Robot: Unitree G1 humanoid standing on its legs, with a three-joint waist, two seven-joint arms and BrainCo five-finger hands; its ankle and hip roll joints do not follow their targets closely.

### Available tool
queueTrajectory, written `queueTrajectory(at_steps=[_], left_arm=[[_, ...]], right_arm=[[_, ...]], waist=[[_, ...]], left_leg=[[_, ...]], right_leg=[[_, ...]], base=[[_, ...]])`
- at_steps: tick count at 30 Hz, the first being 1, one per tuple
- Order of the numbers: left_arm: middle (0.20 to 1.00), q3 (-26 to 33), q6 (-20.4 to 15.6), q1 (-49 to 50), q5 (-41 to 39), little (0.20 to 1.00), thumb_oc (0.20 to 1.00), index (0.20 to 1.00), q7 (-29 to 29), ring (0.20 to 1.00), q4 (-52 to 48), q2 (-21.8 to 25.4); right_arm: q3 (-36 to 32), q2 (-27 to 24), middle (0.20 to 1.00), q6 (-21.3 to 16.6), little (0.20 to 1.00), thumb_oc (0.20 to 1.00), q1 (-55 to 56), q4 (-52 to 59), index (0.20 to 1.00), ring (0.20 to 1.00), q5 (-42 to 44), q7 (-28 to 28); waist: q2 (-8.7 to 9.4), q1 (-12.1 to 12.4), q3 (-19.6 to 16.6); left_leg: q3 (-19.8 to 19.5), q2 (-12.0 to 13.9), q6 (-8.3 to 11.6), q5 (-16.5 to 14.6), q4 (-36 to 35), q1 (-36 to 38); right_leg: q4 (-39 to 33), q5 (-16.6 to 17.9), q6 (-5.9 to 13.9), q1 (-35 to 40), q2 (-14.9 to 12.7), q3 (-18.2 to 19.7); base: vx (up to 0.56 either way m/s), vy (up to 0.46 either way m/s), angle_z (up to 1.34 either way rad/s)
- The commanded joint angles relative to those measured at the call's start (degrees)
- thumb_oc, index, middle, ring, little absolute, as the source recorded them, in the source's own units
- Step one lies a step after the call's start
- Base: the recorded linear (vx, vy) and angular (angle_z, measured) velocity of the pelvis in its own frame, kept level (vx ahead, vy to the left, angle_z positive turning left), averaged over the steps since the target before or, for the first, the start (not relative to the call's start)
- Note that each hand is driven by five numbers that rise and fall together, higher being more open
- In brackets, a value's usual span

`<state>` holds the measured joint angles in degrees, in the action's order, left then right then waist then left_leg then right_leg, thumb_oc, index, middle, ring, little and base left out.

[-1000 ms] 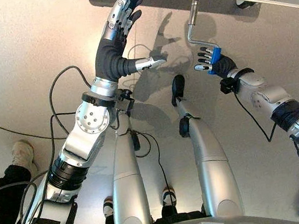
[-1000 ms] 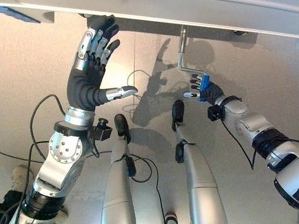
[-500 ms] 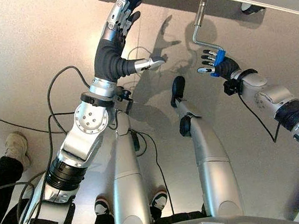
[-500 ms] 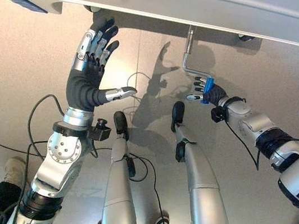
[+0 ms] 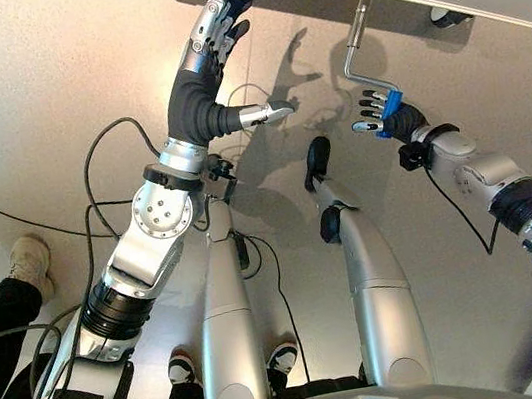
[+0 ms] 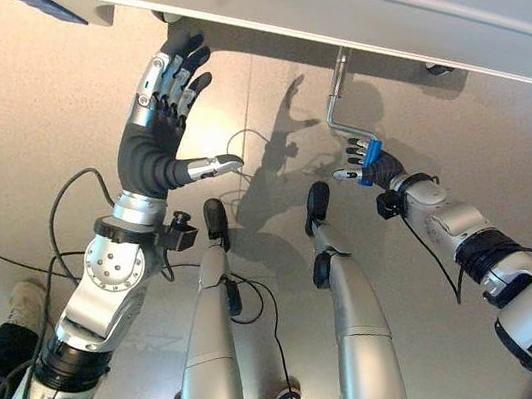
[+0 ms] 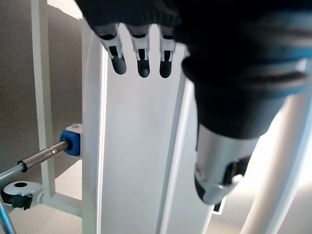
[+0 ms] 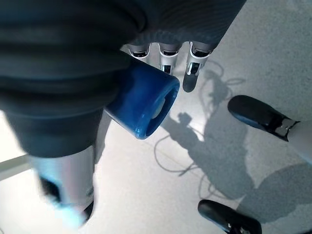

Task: Raise the hospital bed

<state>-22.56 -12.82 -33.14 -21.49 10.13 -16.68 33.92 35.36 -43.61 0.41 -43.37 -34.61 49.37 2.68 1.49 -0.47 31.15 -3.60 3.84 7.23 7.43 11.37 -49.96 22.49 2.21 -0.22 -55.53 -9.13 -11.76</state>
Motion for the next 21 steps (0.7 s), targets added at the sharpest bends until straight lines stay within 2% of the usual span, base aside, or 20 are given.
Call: queueTrajectory(at_steps=[1,21], left_arm=[[1.000,-0.53,-2.14,0.36,0.79,1.000,1.000,1.000,0.13,1.000,-5.76,-0.69],[1.000,-0.75,-2.22,0.47,-0.40,1.000,1.000,1.000,-0.35,1.000,-5.63,-0.96]], right_arm=[[0.95,1.04,0.200,-1.52,0.200,0.200,-1.63,3.57,0.200,0.200,-1.32,1.88],[-1.31,2.02,0.200,-2.37,0.200,0.200,-0.10,4.53,0.200,0.200,-0.46,0.85]], waist=[[-2.81,0.22,-1.36],[-3.09,-0.14,-1.36]], left_leg=[[0.48,-0.95,-1.77,-1.54,1.51,-1.07],[1.06,-0.94,-1.88,-1.91,2.01,-0.53]], right_leg=[[-2.31,-2.02,7.62,3.81,-0.40,0.34],[-2.38,-1.91,7.68,4.32,-0.30,1.06]], base=[[0.00,0.000,0.00],[0.00,0.000,0.00]])
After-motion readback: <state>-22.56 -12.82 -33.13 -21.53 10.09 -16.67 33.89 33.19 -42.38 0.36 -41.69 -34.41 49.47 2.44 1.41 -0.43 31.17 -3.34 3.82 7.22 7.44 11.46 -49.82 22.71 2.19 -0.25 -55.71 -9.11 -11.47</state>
